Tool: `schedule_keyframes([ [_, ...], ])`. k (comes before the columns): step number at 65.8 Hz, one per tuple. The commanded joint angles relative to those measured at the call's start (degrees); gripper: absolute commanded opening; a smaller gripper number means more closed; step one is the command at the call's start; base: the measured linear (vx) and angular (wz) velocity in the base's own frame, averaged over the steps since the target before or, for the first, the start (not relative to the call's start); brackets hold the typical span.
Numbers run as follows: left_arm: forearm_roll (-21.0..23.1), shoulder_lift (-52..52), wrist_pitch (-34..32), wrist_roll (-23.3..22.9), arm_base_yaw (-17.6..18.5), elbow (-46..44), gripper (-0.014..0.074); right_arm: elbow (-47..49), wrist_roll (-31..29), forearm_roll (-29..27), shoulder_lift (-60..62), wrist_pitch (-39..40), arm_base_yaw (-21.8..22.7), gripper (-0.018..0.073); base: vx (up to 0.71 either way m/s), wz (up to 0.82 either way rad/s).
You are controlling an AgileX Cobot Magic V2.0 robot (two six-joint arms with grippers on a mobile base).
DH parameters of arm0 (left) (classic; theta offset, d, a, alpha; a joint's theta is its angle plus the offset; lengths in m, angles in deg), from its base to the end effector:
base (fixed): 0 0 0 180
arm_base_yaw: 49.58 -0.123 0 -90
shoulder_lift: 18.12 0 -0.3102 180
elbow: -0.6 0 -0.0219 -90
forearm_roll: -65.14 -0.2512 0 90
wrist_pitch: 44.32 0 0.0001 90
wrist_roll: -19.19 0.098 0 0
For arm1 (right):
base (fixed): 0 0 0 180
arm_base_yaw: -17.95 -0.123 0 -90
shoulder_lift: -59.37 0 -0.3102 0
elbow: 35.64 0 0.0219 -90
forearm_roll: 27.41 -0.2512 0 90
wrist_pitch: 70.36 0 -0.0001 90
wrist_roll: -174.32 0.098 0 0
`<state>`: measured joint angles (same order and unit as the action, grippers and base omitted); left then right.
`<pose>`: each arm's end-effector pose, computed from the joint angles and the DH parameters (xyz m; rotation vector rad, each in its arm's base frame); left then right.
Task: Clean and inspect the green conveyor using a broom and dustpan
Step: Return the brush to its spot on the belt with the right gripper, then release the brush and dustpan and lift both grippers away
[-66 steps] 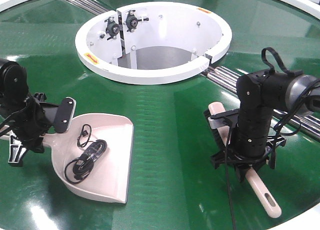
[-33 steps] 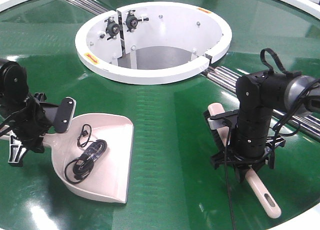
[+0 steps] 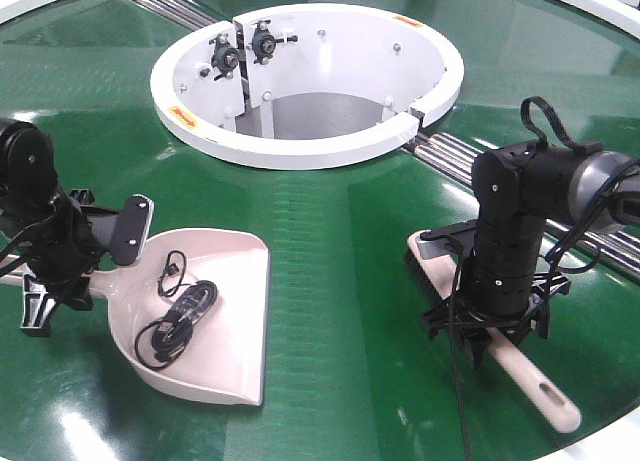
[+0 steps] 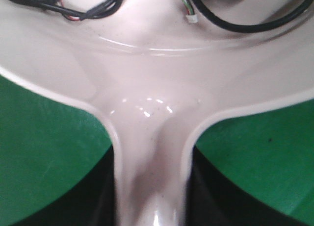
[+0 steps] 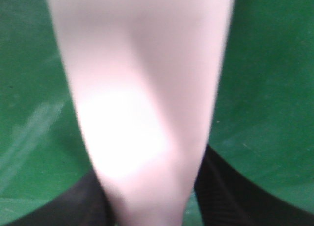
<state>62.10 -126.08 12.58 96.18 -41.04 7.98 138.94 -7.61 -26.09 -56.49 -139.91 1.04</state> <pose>0.3421 -0.0470 0.2334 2.1003 2.2126 0.1749 0.3286 0.0977 0.1942 0.4986 -2.9138 0.0670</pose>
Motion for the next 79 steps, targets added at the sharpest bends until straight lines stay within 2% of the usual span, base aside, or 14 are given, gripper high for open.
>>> schedule_keyframes([
  [1,2.12,2.47,-0.26,-0.44,0.39,-1.69,0.0239,1.22,-0.68,0.33,2.45,-4.39,0.32,0.0396,0.0,0.0],
  [20,2.14,2.47,0.43,-0.49,0.39,-1.69,0.0503,1.27,-0.7,0.8,2.71,-4.09,0.32,0.0412,0.0,0.0],
  [30,2.14,2.66,2.04,-0.49,0.39,-1.69,0.0587,1.27,-0.7,0.9,4.04,-3.26,0.32,0.0412,0.0,0.0],
  [52,2.44,6.2,3.34,-0.49,0.39,-1.69,0.0589,1.27,-0.7,1.55,8.77,-2.09,0.32,0.0412,0.0,0.0],
  [63,5.08,9.24,5.32,-0.7,0.39,-1.69,0.0589,1.27,-0.7,1.49,12.23,-1.83,0.32,0.041,0.0,0.0],
  [72,6.78,11.95,7.55,-5.25,0.39,-1.69,0.0589,1.27,-0.7,1.44,16.56,-0.49,0.32,0.041,0.0,0.0],
  [79,7.77,14.7,8.88,-11.6,0.39,-1.69,0.0589,1.27,-0.3,1.44,20.99,1.72,0.32,0.041,0.0,0.0],
])
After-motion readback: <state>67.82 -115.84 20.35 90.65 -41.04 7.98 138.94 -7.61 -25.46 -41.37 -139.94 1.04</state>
